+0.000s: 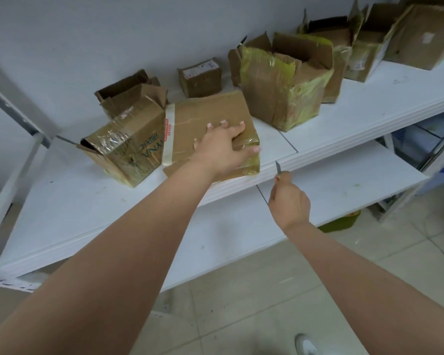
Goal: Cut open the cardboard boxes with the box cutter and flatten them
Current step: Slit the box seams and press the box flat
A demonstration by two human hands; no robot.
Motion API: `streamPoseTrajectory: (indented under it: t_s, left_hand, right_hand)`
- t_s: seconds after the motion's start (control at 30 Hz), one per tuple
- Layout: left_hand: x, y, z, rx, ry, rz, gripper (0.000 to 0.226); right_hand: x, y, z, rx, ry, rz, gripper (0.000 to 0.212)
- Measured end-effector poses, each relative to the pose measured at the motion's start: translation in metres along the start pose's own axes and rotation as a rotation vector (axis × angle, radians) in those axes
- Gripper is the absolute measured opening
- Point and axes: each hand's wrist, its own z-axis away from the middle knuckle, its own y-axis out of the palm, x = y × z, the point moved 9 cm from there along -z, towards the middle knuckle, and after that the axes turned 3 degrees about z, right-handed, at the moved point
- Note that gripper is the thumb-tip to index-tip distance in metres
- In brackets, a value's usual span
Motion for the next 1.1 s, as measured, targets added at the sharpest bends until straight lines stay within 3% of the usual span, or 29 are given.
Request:
streamPoseTrajectory:
  t_s: [0.1, 0.23, 0.4, 0.5, 0.63, 0.73, 0.83, 1.0, 1.1]
  left_hand:
    - [-0.004, -0.002, -0.002, -0.108, -0.056, -0.023, 0.072]
    - [-0.013, -0.001, -0.001, -0.169, -0.116, -0.133, 0.054]
    - [-0.019, -0.009, 0.01, -0.128, -0.017, 0.018, 0.046]
    - [-0.012, -0.013, 0.03, 0.006, 0.057, 0.074, 0.045]
    - [0.01, -0.023, 0.052, 0.073, 0.075, 0.025, 0.051]
    - [0.025, -0.026, 0.06, -0.018, 0.015, -0.032, 0.06]
    - [0.025, -0.019, 0.065, -0.13, 0.004, -0.092, 0.061]
    - [0.015, -0.017, 0.062, -0.319, -0.031, -0.234, 0.05]
    - [0.014, -0.013, 0.057, -0.38, -0.081, -0.395, 0.061]
  right_hand:
    - [0.007, -0.027, -0.006, -0.112, -0.055, -0.06, 0.018]
    - [0.009, -0.046, -0.02, -0.118, -0.079, -0.155, 0.021]
    - [0.001, -0.067, -0.04, -0.076, -0.051, -0.218, 0.014]
    - [0.001, -0.082, -0.047, -0.059, -0.034, -0.171, 0.018]
    - [0.032, -0.103, -0.049, -0.135, -0.234, -0.185, 0.027]
    - [0.07, -0.107, -0.046, -0.151, -0.483, -0.048, 0.033]
    - [0.089, -0.091, -0.045, -0.055, -0.644, 0.21, 0.05]
    - [0.088, -0.077, -0.053, -0.056, -0.73, 0.434, 0.06]
    - [0.091, -0.072, -0.055, -0.081, -0.775, 0.449, 0.064]
